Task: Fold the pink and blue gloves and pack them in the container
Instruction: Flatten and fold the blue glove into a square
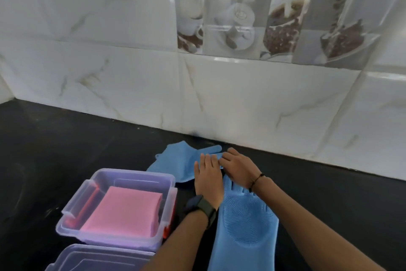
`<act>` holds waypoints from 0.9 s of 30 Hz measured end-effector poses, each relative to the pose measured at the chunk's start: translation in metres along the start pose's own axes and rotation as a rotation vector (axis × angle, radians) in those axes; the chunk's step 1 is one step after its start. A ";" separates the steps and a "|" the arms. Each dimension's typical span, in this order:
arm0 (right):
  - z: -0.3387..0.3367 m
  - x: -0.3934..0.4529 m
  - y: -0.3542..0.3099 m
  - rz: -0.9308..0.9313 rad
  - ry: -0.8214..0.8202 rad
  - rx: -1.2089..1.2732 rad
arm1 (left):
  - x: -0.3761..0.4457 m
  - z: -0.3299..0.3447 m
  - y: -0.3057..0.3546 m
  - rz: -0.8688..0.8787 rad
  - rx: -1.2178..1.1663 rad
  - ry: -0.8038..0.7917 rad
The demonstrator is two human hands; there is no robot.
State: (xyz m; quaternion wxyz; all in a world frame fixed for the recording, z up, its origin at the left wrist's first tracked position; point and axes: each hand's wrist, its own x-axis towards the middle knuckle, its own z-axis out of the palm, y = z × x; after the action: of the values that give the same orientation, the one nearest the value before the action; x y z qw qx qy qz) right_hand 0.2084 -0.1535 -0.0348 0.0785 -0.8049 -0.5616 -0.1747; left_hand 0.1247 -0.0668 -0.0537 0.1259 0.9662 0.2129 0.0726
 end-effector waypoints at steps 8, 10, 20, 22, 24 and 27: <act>-0.019 -0.065 -0.014 1.010 0.704 0.554 | 0.021 -0.060 0.047 0.207 -0.265 0.093; -0.015 -0.078 -0.025 1.186 0.709 0.825 | 0.018 -0.084 0.059 0.278 -0.346 0.079; -0.072 -0.107 -0.062 0.848 0.737 1.594 | 0.002 -0.154 0.070 0.038 -1.374 -0.389; -0.064 -0.121 -0.077 1.093 0.661 1.606 | -0.010 -0.126 0.057 -0.120 -1.386 -0.477; -0.048 -0.137 -0.103 1.355 0.512 1.617 | -0.031 -0.087 0.036 -0.229 -1.298 -0.586; -0.035 -0.156 -0.130 1.498 0.320 1.509 | -0.054 -0.039 0.009 -0.301 -1.097 -0.656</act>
State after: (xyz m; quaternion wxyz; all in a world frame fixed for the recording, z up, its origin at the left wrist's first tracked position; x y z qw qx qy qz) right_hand 0.0324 -0.2551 -0.0689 0.7149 -0.6556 0.1288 0.2062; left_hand 0.0727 -0.0896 -0.0182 0.6673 0.6936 0.2285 -0.1461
